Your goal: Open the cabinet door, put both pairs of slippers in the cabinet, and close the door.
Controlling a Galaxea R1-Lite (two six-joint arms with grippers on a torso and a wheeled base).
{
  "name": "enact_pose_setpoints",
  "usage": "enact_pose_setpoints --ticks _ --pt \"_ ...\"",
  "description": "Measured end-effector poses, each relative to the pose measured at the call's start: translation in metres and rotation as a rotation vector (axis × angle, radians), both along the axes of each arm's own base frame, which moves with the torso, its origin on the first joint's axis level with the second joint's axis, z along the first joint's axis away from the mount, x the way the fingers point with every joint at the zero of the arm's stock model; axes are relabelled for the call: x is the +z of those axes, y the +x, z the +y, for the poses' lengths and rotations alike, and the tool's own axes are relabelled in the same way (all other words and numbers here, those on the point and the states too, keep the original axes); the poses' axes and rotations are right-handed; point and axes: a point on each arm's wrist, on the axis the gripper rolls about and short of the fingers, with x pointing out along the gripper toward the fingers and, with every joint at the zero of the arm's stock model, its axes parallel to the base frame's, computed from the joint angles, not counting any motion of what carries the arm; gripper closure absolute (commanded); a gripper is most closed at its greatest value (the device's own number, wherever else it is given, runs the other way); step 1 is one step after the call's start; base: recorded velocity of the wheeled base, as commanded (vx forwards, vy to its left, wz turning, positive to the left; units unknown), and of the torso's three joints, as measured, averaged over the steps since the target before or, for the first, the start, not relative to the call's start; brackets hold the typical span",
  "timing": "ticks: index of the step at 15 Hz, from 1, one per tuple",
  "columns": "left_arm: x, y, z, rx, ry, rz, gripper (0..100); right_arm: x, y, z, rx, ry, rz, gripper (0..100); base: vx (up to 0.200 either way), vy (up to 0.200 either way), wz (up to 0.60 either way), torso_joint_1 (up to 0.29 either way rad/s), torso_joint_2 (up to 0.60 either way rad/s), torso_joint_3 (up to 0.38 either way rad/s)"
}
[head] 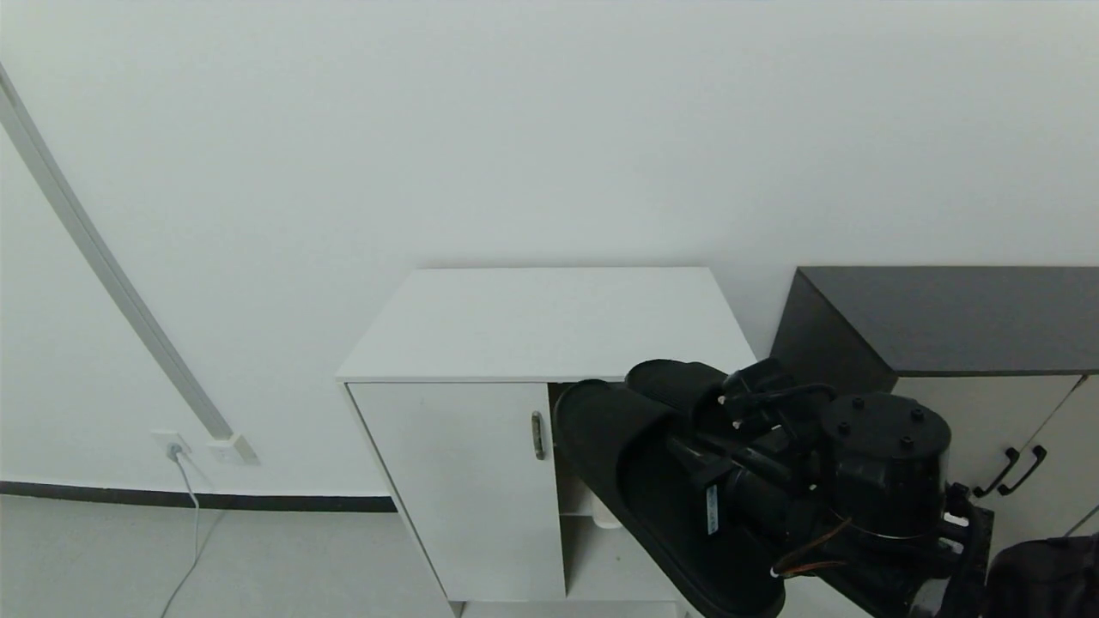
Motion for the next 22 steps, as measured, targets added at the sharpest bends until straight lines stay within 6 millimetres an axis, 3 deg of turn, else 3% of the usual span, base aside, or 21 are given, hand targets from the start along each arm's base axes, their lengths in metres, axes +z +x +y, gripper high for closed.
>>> enact_pose_setpoints --ticks 22 --pt "0.0 0.0 0.0 0.001 0.001 0.0 100 -0.014 0.001 0.001 0.006 -0.029 -0.019 100 0.0 0.0 0.0 -0.196 0.49 0.293"
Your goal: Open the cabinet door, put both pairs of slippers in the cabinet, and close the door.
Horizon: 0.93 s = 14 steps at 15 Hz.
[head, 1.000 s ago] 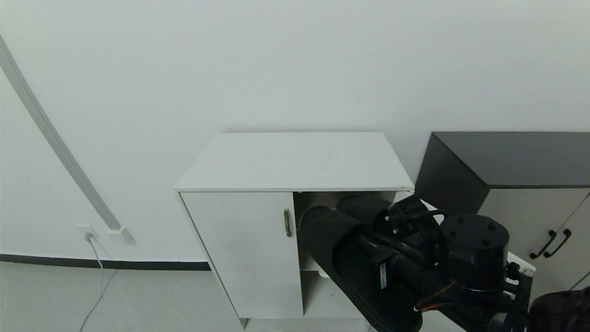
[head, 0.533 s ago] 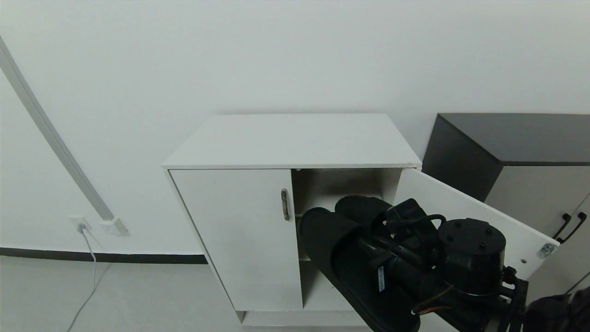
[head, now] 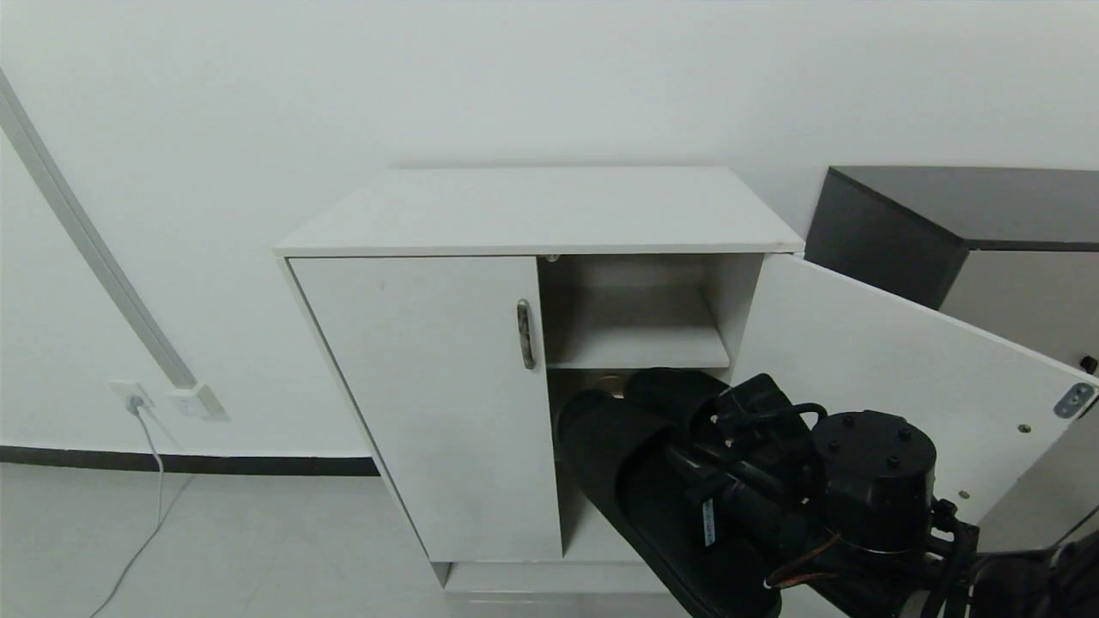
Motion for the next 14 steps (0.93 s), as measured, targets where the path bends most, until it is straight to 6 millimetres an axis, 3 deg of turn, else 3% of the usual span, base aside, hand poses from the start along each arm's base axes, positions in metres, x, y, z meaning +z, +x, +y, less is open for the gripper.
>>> enact_pose_setpoints --ticks 8,14 --pt "0.0 0.0 0.0 0.0 0.0 0.0 100 -0.0035 -0.0002 -0.0002 0.0 -0.009 0.01 100 0.0 0.0 0.0 -0.118 0.46 0.343" --pt "0.0 0.0 0.0 -0.001 0.0 0.0 100 -0.0071 0.0024 0.0004 -0.006 0.011 -0.013 100 0.0 0.0 0.0 -0.029 0.37 0.343"
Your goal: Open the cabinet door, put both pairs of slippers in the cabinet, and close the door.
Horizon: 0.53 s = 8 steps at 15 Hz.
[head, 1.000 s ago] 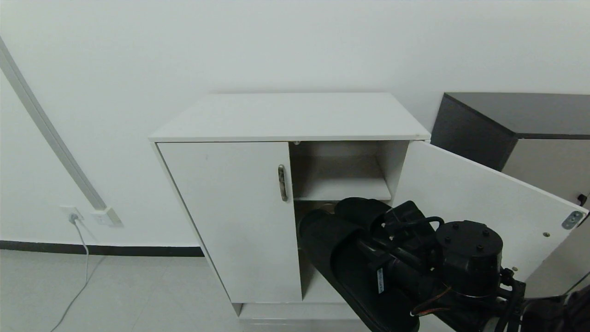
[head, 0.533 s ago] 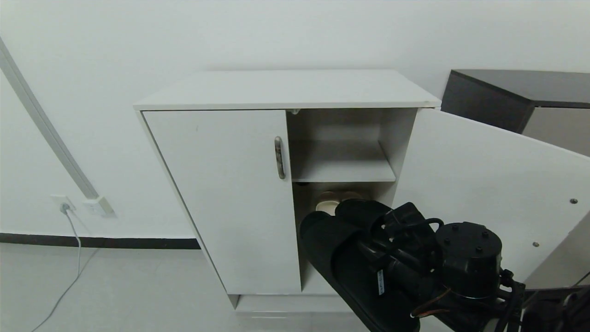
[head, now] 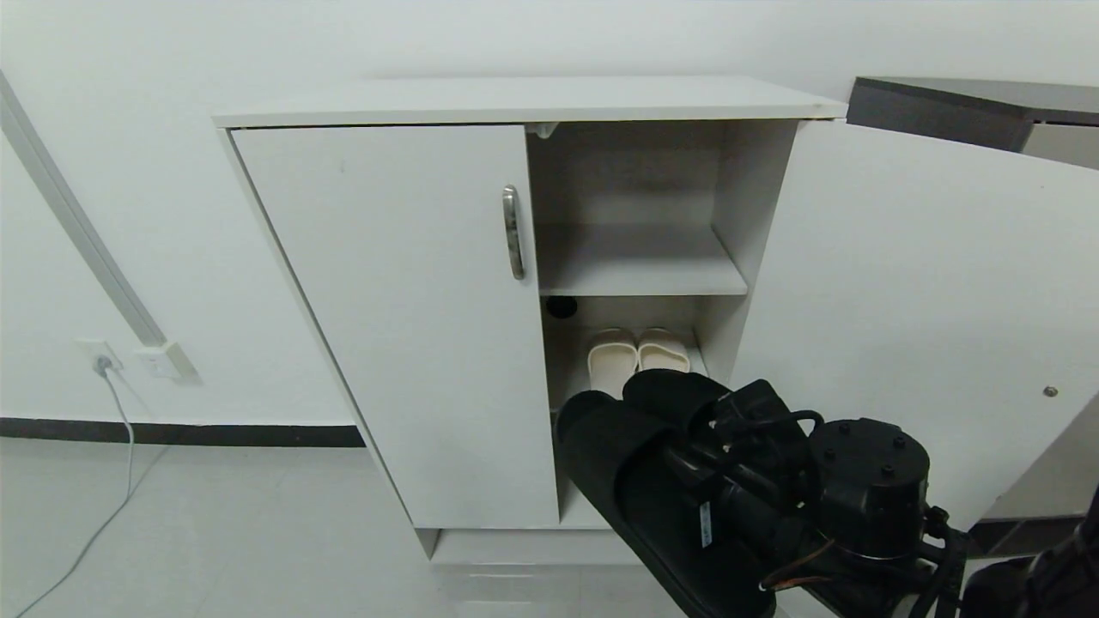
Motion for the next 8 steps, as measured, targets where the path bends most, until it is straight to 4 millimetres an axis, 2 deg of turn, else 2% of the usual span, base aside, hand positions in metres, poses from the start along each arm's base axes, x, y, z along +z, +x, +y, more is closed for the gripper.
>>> enact_pose_setpoints --ticks 8 --pt "0.0 0.0 0.0 0.0 0.003 0.0 100 -0.0019 0.0068 0.0023 -0.047 0.002 -0.031 100 0.0 0.0 0.0 0.0 0.03 0.024"
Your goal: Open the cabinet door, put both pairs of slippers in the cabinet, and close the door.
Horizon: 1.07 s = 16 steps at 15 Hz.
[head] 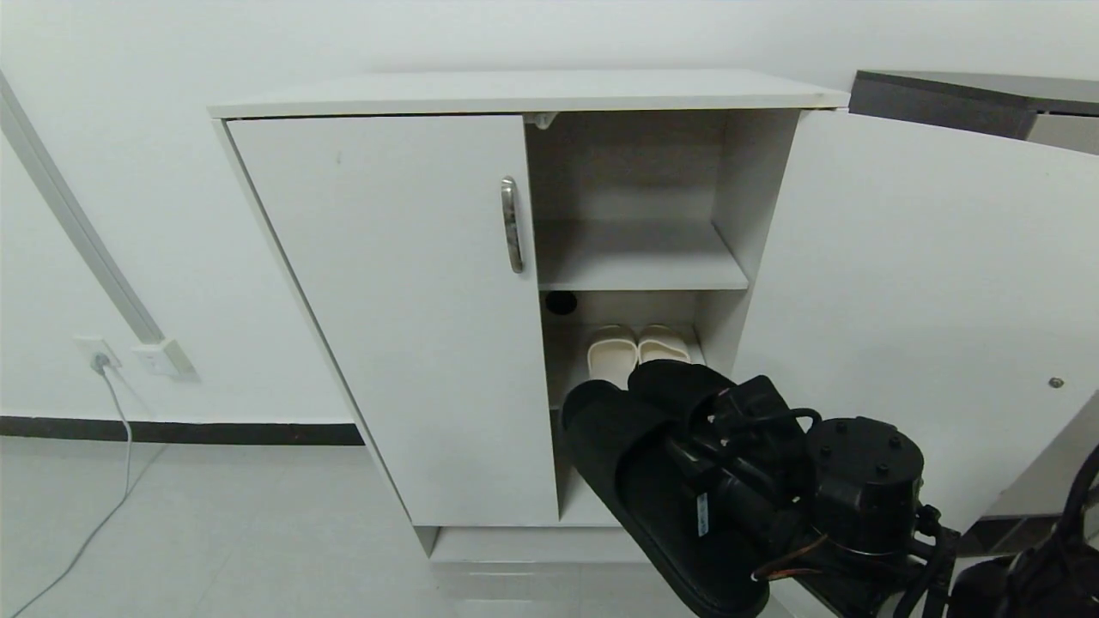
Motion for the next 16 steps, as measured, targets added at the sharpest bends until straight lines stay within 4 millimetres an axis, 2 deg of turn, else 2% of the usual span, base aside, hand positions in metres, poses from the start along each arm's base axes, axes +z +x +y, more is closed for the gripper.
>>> enact_pose_setpoints --ticks 3,5,8,13,16 --pt "0.0 0.0 0.0 0.001 0.002 0.001 100 0.001 0.009 0.012 -0.138 -0.056 0.096 100 0.0 0.0 0.0 0.0 0.0 0.0" --pt "0.0 0.0 0.0 0.0 0.001 0.001 100 0.013 0.014 0.025 -0.233 -0.075 0.124 100 0.0 0.0 0.0 0.0 0.0 0.0" --pt "0.0 0.0 0.0 0.0 0.002 0.001 100 0.05 0.023 0.046 -0.347 -0.047 0.078 100 0.0 0.0 0.0 0.0 0.0 0.0" --pt "0.0 0.0 0.0 -0.001 0.002 0.001 100 0.112 0.03 0.061 -0.393 -0.003 0.041 100 0.0 0.0 0.0 0.0 0.0 0.0" --pt "0.0 0.0 0.0 0.0 0.001 0.001 100 0.13 0.034 0.065 -0.426 0.028 0.02 100 0.0 0.0 0.0 0.0 0.0 0.0"
